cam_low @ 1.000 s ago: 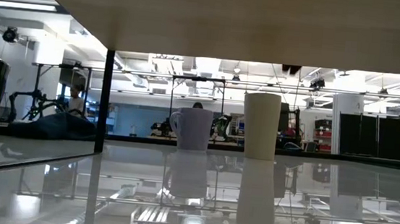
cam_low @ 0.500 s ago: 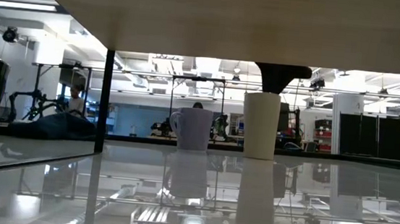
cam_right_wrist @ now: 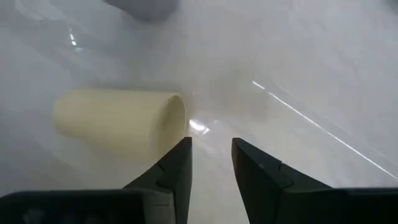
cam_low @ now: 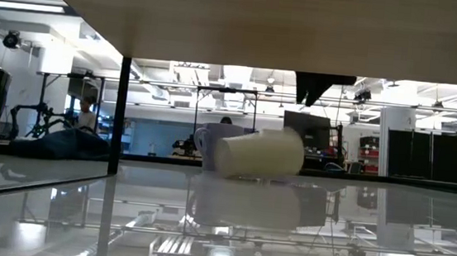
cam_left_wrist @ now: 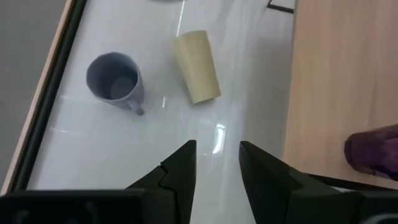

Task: Stack small to large cups/mugs on shelf
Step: Put the yellow cup on the shelf

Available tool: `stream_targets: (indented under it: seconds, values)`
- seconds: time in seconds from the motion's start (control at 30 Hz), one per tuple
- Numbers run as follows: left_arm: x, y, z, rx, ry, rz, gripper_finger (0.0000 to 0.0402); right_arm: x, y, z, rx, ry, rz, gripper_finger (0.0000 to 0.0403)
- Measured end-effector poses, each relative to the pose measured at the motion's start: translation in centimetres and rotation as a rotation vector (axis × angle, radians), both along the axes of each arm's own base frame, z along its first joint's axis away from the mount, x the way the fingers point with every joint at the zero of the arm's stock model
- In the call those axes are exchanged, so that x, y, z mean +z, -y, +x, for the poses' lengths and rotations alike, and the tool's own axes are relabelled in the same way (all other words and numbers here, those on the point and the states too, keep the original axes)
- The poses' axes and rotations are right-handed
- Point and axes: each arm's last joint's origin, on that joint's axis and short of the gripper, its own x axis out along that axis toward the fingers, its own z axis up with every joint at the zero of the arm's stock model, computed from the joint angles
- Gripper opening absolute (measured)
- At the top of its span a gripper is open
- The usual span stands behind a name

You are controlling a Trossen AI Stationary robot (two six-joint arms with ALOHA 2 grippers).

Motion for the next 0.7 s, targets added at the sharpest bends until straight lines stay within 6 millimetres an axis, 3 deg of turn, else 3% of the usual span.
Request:
stream_targets:
  seconds: [0.17,0.43,0.7]
  values:
    - [-1.7,0.1,0.2,-0.029,-0.048,-0.081,0.0107,-0.4,-0.7,0.1,0.041,-0.001,0.054,0.0107]
    - [-7.8,-0.4,-0.8,0.056,-0.076,-0.16,0.0107,-3.8,-2.1,1.9,0.142,0.081,0.122,0.0107]
    - [-11.6,-0.7,-3.5,0.16,0.025,-0.268,0.0107,-7.2,-1.1,0.5,0.106,0.059,0.218,0.0107]
